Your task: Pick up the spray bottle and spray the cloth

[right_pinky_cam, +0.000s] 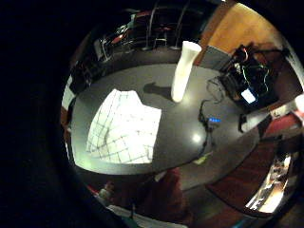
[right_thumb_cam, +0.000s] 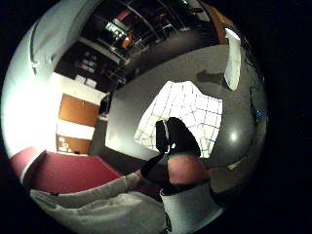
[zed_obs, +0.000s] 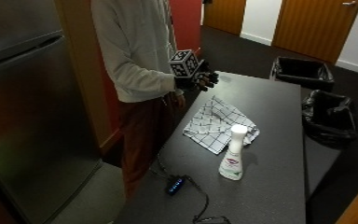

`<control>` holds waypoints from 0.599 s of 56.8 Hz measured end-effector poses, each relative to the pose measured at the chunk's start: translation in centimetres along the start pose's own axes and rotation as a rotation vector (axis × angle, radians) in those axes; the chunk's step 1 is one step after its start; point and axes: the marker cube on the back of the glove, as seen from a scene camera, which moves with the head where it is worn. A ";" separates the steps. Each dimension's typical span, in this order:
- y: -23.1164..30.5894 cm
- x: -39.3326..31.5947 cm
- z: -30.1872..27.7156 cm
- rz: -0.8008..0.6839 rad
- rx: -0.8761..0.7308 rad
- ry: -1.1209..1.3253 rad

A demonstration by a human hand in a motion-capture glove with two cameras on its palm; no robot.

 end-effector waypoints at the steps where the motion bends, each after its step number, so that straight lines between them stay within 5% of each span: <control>1: 0.0 0.1 0.0 0.014 0.013 -0.015; 25: -1.4 3.1 1.3 0.390 0.348 -0.320; 30: -3.8 5.1 1.7 0.521 0.582 -0.326; 34: -2.7 5.4 2.8 0.498 0.491 -0.379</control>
